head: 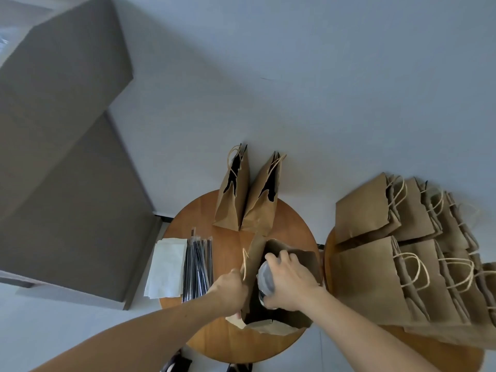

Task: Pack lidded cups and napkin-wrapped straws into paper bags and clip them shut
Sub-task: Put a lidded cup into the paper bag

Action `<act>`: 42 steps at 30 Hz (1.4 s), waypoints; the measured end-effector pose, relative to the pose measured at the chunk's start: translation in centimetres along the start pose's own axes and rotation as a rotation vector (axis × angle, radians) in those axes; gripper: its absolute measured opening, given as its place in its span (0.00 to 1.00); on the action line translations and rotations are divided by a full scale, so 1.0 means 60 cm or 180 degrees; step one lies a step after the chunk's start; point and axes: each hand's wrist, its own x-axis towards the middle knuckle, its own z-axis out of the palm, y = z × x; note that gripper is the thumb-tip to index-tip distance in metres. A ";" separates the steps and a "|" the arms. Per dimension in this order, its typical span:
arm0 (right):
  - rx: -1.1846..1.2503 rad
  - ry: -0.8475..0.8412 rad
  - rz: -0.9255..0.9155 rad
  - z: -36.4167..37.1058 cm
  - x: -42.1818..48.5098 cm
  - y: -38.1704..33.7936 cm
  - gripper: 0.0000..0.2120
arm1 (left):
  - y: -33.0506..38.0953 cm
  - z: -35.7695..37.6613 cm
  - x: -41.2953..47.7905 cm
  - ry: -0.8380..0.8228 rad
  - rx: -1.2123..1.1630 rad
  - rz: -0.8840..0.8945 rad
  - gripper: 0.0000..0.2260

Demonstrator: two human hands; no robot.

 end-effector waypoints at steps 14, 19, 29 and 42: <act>0.0311 -0.0242 0.0795 0.180 0.130 -0.056 0.32 | -0.053 0.010 -0.008 0.0348 -0.0102 -0.0249 0.04; 0.0168 -0.0474 0.0647 0.209 0.139 -0.052 0.28 | -0.064 0.014 0.002 0.0338 -0.0071 -0.0312 0.07; 0.0798 -0.0862 0.0721 0.207 0.139 -0.037 0.49 | -0.069 0.000 0.001 0.0436 -0.0026 -0.0253 0.08; 0.0876 -0.0059 -0.0266 -0.122 -0.024 -0.019 0.12 | -0.021 -0.062 -0.044 -0.0583 0.0323 0.0358 0.24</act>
